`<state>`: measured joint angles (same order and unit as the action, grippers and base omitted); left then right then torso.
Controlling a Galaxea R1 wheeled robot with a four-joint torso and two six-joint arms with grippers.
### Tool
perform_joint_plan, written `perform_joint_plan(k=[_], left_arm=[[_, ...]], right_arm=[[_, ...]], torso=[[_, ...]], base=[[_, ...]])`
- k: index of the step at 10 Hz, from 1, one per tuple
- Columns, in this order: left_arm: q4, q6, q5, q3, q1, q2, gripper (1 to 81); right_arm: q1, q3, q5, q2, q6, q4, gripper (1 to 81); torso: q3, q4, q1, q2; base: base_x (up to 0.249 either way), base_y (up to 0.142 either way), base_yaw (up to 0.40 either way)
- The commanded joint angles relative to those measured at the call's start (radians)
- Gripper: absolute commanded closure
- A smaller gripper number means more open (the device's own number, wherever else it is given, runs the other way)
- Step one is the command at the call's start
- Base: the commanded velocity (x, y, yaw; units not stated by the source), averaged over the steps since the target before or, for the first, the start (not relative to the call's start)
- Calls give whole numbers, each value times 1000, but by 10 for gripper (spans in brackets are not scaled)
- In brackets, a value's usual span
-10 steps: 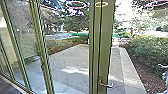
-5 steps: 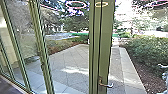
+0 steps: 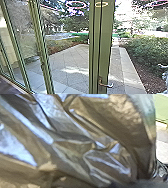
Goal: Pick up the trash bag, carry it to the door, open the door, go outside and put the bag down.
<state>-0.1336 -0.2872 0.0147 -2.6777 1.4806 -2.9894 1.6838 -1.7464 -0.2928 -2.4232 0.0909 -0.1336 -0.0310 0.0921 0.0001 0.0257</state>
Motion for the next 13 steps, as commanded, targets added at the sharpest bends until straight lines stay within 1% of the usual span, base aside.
perform_joint_plan(k=[1,2,3,5,8,11,13], left_arm=[[-3,-1,50,4,-61,-1,811],[-3,-1,51,2,-61,-4,811],[-3,-3,50,2,-61,-4,811],[-4,-1,50,1,-61,-4,811],[-4,-1,50,1,-61,-5,811],[-4,-1,50,1,-61,-5,811],[-4,-1,50,1,-61,-5,811]], right_arm=[[-20,279,-14,231,-2,2,10],[-28,378,-16,307,-2,0,10],[-40,445,-17,363,-2,0,10],[-64,543,-20,446,-2,-4,10],[-109,656,-19,554,-2,-37,10],[-178,804,-9,697,-2,-47,10],[-218,843,-5,749,-2,-57,10]], torso=[[0,0,0,0],[0,0,0,0],[0,0,0,0],[0,0,0,0],[0,0,0,0],[0,0,0,0],[0,0,0,0]], base=[[0,0,0],[0,0,0],[0,0,0],[0,0,0],[0,0,0],[0,0,0],[0,0,0]])
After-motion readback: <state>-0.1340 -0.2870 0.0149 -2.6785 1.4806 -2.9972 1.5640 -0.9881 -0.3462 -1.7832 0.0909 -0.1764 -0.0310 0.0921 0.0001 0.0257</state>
